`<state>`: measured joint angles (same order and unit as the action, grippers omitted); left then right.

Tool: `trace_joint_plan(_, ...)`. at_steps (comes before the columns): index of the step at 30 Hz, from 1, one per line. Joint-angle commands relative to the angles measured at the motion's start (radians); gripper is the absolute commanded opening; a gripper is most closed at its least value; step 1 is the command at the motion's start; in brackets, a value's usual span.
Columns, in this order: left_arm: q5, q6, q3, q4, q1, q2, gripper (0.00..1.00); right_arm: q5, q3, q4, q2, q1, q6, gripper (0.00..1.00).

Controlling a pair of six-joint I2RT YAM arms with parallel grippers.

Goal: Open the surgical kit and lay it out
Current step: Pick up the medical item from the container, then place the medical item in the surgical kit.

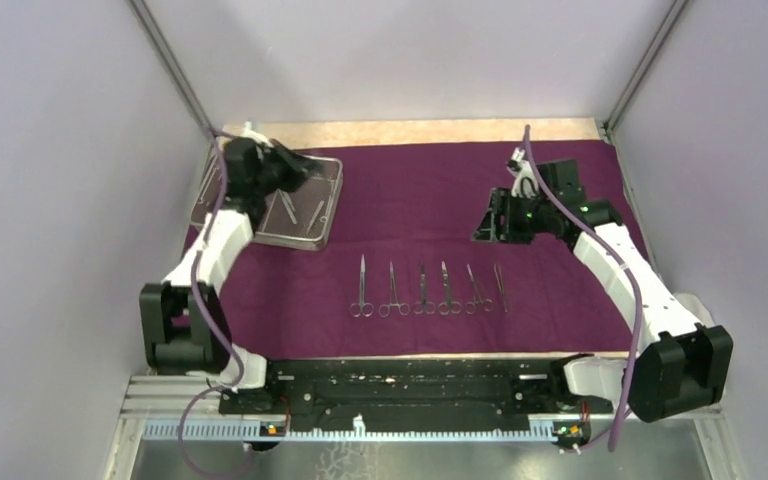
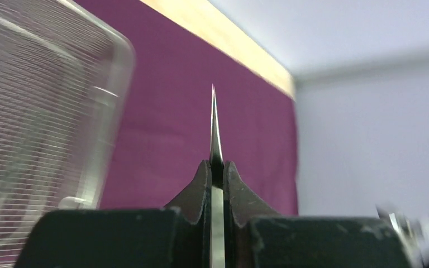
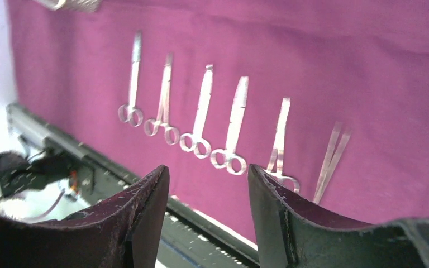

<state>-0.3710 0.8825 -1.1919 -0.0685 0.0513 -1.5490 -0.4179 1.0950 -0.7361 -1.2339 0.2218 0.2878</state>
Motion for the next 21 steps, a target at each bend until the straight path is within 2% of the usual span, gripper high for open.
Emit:
trace_joint_plan(1,-0.211,0.022,0.218,0.443,-0.22,0.211,0.0,-0.138,0.093,0.116,-0.019,0.13,0.039,0.55)
trace_joint_plan(6,-0.059,0.025,0.385,0.582,-0.48,0.346,0.0,-0.081,0.15,0.157,-0.024,0.282,0.091,0.64)
trace_joint_plan(11,0.049,0.067,0.446,0.689,-0.624,0.353,0.0,0.033,0.163,0.21,-0.027,0.385,0.199,0.65)
trace_joint_plan(14,0.112,0.064,0.41,0.643,-0.683,0.329,0.0,0.107,0.156,0.244,-0.022,0.422,0.256,0.59)
trace_joint_plan(17,0.184,0.07,0.363,0.549,-0.712,0.306,0.0,0.142,0.17,0.246,-0.035,0.446,0.28,0.45)
trace_joint_plan(21,0.231,0.073,0.331,0.498,-0.724,0.292,0.0,0.186,0.185,0.219,-0.057,0.467,0.293,0.37)
